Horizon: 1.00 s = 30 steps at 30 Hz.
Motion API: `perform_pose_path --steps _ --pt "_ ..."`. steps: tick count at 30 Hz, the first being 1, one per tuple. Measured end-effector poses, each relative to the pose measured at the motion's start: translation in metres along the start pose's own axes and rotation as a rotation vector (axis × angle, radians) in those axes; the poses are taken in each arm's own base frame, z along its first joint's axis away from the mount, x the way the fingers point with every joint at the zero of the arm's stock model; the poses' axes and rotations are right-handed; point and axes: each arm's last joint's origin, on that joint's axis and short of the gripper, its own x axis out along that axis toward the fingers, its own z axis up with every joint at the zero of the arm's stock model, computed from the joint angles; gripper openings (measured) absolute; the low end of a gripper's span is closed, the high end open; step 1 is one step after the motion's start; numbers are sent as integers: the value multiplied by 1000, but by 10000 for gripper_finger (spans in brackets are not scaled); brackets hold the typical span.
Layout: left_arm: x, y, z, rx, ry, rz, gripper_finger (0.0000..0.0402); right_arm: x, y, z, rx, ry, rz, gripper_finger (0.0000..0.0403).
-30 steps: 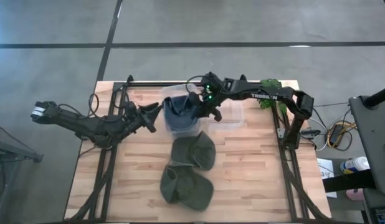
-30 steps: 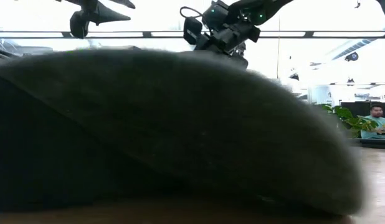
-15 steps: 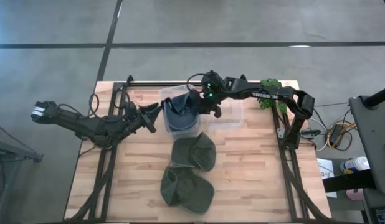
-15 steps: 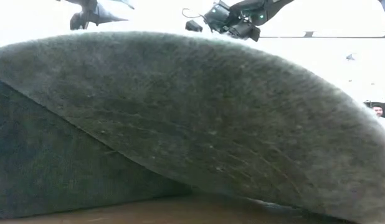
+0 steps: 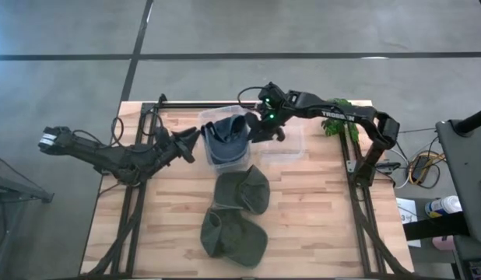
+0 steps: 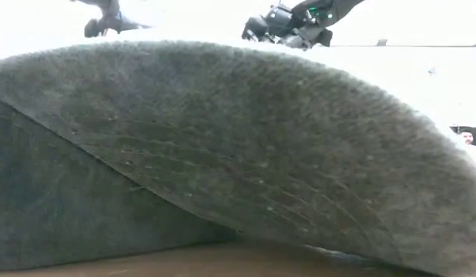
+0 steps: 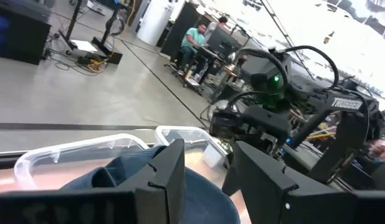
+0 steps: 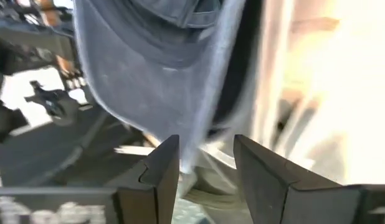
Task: Pick & Place hat
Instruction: Put the blue cap into the left transparent bin
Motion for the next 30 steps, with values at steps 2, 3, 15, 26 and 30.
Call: perform_pose_path --steps 2,3,15,26,30 --pt "0 0 0 -2 -2 3 133 -6 -3 -1 -56 2 -22 148" --pt "0 0 0 -1 -2 4 133 -8 -3 -3 -83 -6 -34 148" --pt "-1 19 -22 18 147 122 133 6 -2 15 -220 -161 -48 120" --pt "-6 35 -33 -35 244 223 133 10 2 23 -296 -161 24 87" --pt "-8 41 -36 -37 283 256 133 2 3 18 -327 -143 27 102"
